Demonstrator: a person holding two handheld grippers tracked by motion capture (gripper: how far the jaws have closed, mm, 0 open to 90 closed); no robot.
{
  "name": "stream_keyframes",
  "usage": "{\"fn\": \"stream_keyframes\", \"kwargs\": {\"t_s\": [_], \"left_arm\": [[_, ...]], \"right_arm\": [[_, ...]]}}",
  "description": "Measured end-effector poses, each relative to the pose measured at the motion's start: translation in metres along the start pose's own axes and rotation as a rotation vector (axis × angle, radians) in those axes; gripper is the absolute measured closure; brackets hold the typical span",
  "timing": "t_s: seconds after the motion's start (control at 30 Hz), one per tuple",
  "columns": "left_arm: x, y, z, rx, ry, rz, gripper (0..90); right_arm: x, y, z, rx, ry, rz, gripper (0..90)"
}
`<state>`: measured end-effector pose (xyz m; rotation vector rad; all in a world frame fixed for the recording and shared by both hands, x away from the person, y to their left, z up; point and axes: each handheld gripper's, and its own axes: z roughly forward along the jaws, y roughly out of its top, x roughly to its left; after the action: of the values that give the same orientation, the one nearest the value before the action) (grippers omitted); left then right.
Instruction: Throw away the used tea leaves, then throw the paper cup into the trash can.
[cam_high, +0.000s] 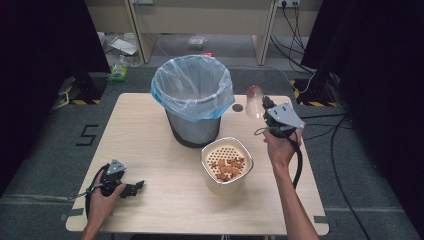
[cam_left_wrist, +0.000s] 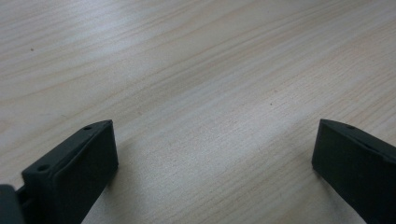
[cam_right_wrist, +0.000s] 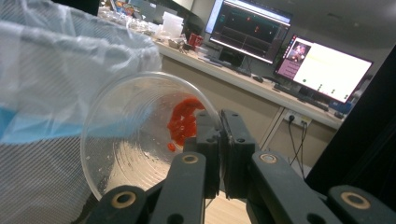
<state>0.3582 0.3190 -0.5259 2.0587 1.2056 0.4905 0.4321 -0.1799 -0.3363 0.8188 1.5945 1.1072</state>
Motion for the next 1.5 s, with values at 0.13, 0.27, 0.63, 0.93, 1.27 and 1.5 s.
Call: {"fn": "stream_keyframes", "kwargs": {"t_s": [0.13, 0.27, 0.63, 0.93, 1.27, 1.5], "left_arm": [[0.0, 0.0, 0.0, 0.0, 0.0, 0.0, 0.0], [0.0, 0.0, 0.0, 0.0, 0.0, 0.0, 0.0], [0.0, 0.0, 0.0, 0.0, 0.0, 0.0, 0.0], [0.0, 0.0, 0.0, -0.001, 0.0, -0.001, 0.0], [0.0, 0.0, 0.0, -0.001, 0.0, 0.002, 0.0], [0.0, 0.0, 0.0, -0.001, 0.0, 0.001, 0.0]], "right_arm": [[-0.008, 0.01, 0.006, 0.009, -0.004, 0.015, 87.2], [-0.015, 0.018, 0.012, 0.014, -0.003, 0.03, 87.2], [-0.024, 0.042, 0.027, 0.023, 0.004, 0.058, 87.1], [-0.028, 0.066, 0.038, 0.018, 0.011, 0.047, 87.1], [-0.018, 0.099, 0.046, 0.007, 0.058, 0.027, 87.1], [0.003, 0.115, 0.06, 0.008, 0.116, 0.005, 87.1]]}}
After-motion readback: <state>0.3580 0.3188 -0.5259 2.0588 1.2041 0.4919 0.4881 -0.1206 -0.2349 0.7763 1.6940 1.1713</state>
